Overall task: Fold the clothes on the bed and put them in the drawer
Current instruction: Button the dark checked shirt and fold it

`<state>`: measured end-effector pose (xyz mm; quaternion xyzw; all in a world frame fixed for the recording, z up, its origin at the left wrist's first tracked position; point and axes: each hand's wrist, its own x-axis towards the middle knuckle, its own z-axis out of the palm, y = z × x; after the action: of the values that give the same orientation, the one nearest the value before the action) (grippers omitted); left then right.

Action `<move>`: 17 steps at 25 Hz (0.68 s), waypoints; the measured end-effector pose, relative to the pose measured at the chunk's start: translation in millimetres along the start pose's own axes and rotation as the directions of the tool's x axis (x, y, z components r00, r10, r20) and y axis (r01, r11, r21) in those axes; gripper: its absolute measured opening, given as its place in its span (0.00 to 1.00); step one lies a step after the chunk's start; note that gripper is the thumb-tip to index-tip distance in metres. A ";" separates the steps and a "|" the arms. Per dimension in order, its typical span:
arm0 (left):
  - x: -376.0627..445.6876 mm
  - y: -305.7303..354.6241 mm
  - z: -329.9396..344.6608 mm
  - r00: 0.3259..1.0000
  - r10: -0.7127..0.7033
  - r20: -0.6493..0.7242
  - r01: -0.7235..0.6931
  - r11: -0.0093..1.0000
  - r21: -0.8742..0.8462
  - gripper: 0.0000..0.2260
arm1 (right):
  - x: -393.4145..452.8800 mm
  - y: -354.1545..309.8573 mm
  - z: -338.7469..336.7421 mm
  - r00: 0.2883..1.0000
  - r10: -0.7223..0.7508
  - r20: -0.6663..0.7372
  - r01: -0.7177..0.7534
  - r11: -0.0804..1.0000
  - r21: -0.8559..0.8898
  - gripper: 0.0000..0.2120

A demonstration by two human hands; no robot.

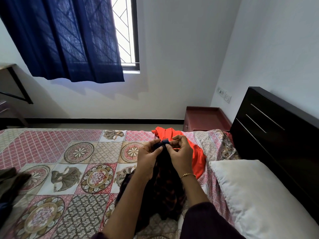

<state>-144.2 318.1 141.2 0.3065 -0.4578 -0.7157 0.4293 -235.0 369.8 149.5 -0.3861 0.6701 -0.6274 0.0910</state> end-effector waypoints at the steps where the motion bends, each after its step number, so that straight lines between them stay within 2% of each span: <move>1: -0.7 0.3 0.0 1.000 0.014 -0.003 -0.014 1.000 0.018 0.12 | -0.4 0.6 0.2 1.000 -0.006 -0.007 0.006 1.000 -0.002 0.20; 4: -0.2 0.7 -1.8 0.997 0.070 -0.044 -0.065 0.991 0.116 0.11 | -1.9 1.0 0.5 0.999 -0.018 0.027 0.018 1.000 -0.008 0.15; 8: 0.0 1.8 -1.4 0.977 0.198 -0.085 -0.157 0.924 0.349 0.12 | 0.3 2.2 -2.4 0.994 0.018 0.108 -0.020 1.000 0.015 0.09; 10: 0.5 4.1 -2.5 0.965 0.253 -0.065 -0.196 0.866 0.461 0.12 | 2.4 3.4 -5.6 0.980 0.111 0.166 -0.132 0.984 0.118 0.06; 12: 2.1 6.0 -4.0 0.961 0.277 -0.023 -0.221 0.811 0.542 0.11 | 2.0 4.2 -9.9 0.946 0.218 0.238 -0.284 0.914 0.290 0.07; 14: 1.9 6.8 -3.5 0.961 0.278 -0.008 -0.225 0.794 0.564 0.12 | 1.7 4.8 -14.4 0.917 0.255 0.307 -0.361 0.857 0.367 0.09; 17: -0.2 8.5 -4.3 0.966 0.258 -0.023 -0.210 0.831 0.515 0.16 | 2.3 3.3 -16.1 0.898 0.274 0.344 -0.397 0.841 0.367 0.11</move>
<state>-137.6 314.7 147.4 0.3828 -0.6440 -0.4967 0.4382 -247.7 380.5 150.5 -0.3158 0.5538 -0.6724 0.3761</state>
